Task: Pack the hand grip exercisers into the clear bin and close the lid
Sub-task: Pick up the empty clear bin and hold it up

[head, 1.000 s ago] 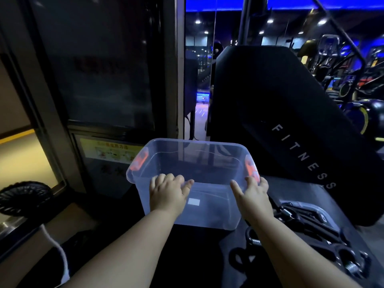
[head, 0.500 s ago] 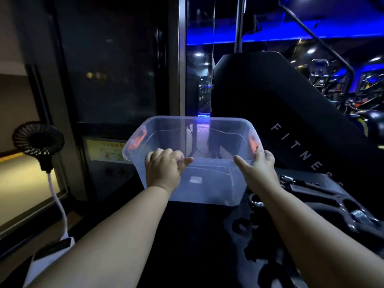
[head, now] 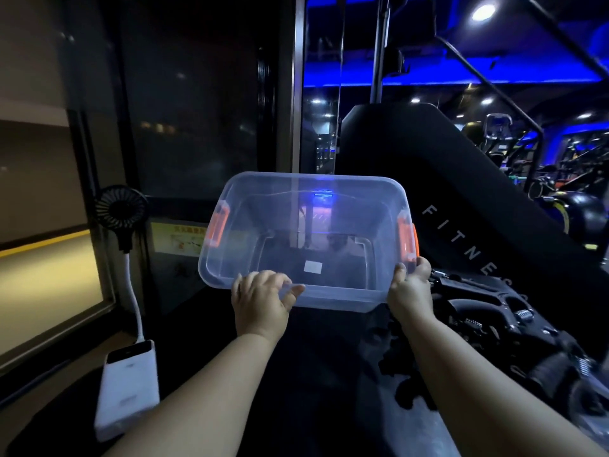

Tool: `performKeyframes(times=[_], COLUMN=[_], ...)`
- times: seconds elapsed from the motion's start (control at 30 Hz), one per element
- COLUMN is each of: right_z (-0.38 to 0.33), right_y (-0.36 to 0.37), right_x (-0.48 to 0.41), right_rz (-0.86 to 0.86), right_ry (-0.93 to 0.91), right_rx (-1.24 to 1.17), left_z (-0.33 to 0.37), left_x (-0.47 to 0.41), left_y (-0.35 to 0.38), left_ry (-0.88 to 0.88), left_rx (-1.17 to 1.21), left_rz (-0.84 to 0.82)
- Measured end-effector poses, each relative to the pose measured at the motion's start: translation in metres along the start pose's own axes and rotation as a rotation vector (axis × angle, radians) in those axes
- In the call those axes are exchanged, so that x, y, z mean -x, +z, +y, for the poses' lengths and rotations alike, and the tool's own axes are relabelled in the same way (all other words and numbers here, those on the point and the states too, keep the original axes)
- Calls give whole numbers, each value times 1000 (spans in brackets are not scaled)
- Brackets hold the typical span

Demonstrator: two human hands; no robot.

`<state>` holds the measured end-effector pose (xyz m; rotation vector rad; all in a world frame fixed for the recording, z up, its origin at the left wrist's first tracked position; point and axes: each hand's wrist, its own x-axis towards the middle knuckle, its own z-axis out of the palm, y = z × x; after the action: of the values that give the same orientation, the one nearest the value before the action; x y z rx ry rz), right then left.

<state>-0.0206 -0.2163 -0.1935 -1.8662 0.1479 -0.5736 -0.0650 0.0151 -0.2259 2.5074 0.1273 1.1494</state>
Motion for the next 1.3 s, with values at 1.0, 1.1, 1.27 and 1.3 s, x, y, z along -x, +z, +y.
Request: performKeyframes(times=[1.0,1.1,1.27,1.3], right_z=[41,43,45,45], right_y=[39,39,38,38], right_x=[3,2,2,1], right_rz=[-97,-95,-103,-109], right_ry=[-26,-33,-32,-26], right_rx=[129,150,170,173], left_z=[-70,-65,-56,-54], left_x=[7,9,20,23], left_y=[6,13,27,29], left_ry=[-700,-1006,-1111,-1086], left_rx=[444,793,1033,1039], left_rz=[362,306,249,171])
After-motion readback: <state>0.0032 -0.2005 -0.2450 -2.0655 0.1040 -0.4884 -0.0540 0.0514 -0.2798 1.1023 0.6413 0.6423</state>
